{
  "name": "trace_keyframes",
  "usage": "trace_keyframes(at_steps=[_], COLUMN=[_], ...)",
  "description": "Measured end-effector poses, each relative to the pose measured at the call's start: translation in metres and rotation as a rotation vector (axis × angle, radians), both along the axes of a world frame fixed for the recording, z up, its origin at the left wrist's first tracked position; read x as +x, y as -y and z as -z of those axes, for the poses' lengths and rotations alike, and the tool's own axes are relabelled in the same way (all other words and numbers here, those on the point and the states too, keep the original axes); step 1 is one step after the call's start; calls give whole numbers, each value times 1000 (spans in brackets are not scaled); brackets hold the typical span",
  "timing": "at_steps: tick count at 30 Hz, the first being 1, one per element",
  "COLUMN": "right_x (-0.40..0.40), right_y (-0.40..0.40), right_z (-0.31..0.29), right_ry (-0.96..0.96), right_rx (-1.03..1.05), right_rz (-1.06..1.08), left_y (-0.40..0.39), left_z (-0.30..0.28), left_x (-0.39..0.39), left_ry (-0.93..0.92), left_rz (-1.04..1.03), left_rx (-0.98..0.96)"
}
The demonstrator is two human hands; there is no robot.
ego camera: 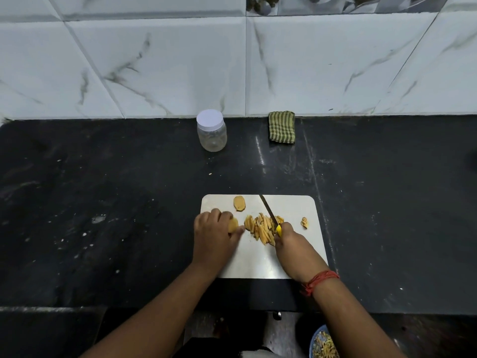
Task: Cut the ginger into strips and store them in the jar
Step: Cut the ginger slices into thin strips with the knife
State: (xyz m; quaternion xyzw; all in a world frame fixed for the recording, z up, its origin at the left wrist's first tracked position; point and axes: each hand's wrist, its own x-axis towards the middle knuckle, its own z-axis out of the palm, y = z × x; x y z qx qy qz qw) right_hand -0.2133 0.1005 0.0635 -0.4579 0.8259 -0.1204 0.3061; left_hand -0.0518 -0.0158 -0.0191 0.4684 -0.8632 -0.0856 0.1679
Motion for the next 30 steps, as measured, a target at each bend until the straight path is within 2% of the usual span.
trace_keyframes(at_steps=[3, 6, 11, 13, 24, 30], right_x=[3, 6, 18, 26, 56, 62], right_y=[-1, -5, -12, -12, -10, -2], right_z=[1, 1, 3, 4, 17, 28], right_ry=[9, 10, 78, 92, 64, -36], right_rx=[-9, -19, -12, 23, 73, 37], right_rz=[-32, -59, -73, -75, -117, -123], left_y=[-11, -17, -19, -20, -26, -23], left_z=[6, 8, 10, 12, 14, 13], left_x=[2, 12, 34, 41, 46, 47], left_ry=[27, -24, 24, 69, 167, 94], left_rz=[-28, 3, 316, 361, 327, 357], left_rx=[17, -33, -50, -23, -84, -73])
